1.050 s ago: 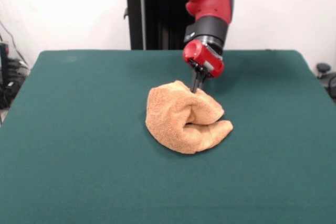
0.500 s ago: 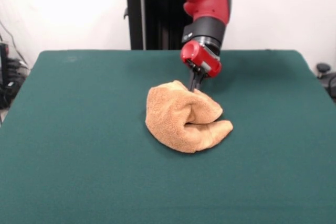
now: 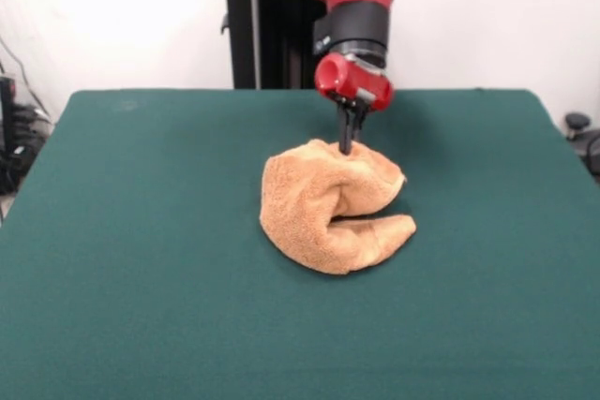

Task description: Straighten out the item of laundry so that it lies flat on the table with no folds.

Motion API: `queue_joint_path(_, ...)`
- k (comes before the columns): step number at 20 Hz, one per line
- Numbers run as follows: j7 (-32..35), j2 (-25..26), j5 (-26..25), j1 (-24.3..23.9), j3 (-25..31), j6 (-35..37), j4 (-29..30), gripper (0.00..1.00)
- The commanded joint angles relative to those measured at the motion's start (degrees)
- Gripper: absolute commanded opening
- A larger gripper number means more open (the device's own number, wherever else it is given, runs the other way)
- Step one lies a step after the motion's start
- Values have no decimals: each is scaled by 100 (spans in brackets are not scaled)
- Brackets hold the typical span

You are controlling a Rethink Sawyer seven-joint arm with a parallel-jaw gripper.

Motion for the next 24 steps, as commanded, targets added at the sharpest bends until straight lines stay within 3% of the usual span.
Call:
queue_joint_path(1, 1897, -857, -1018, -639, 1450, 1035, -24, 0)
queue_joint_path(6, 1949, -943, -1634, -1329, 1953, 1269, 111, 0)
queue_joint_path(13, 1721, -987, -2010, -1773, 2422, 1502, 243, 0)
queue_joint_path(24, 1709, -2775, -2932, -2953, 3477, 3089, 1530, 0)
